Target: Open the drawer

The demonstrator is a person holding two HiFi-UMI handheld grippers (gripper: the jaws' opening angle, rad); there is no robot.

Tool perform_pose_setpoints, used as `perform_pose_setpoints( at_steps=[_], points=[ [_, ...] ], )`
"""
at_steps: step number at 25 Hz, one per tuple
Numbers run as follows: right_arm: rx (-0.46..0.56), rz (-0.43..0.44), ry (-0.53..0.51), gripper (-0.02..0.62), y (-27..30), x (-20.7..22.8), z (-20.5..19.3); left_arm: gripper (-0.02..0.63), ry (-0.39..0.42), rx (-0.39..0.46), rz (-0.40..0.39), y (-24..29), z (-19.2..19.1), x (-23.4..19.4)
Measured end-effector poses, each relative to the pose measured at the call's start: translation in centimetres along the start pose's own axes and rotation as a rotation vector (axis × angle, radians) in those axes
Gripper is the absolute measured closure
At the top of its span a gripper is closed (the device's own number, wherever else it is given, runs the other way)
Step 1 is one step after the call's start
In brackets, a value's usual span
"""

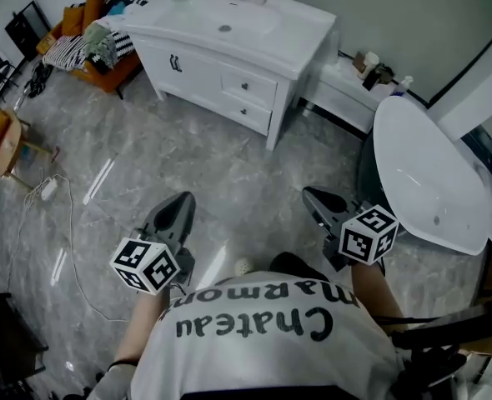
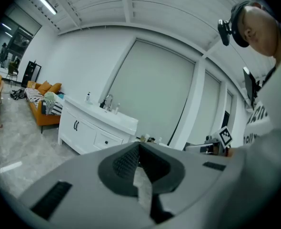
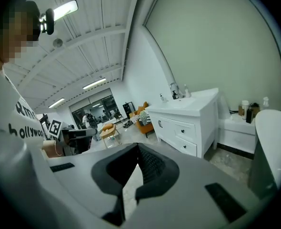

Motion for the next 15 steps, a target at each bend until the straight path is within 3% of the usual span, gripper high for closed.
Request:
perform_pose_setpoints(
  at_steps=[8, 15],
  points=[
    [-0.019, 0.007, -0.034, 0.584, 4.3, 0.1, 1.9, 0.598, -0.019, 0.028, -0.018, 1.7, 1.7, -1.7],
    [-0.056, 0.08, -0.073, 0.584, 10.8, 0.5, 4.0, 0.598, -0.086, 0.06, 0.07, 2.5, 2.2, -5.6]
  ],
)
Point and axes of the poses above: the fingertips, and each gripper's own axes: y forward along the fingers, x to its right, z out of its top, the point moved 5 cm from there along -y, backward along the fingers, and after that the axes turned 9 degrees about -z, right-handed, at the moved point
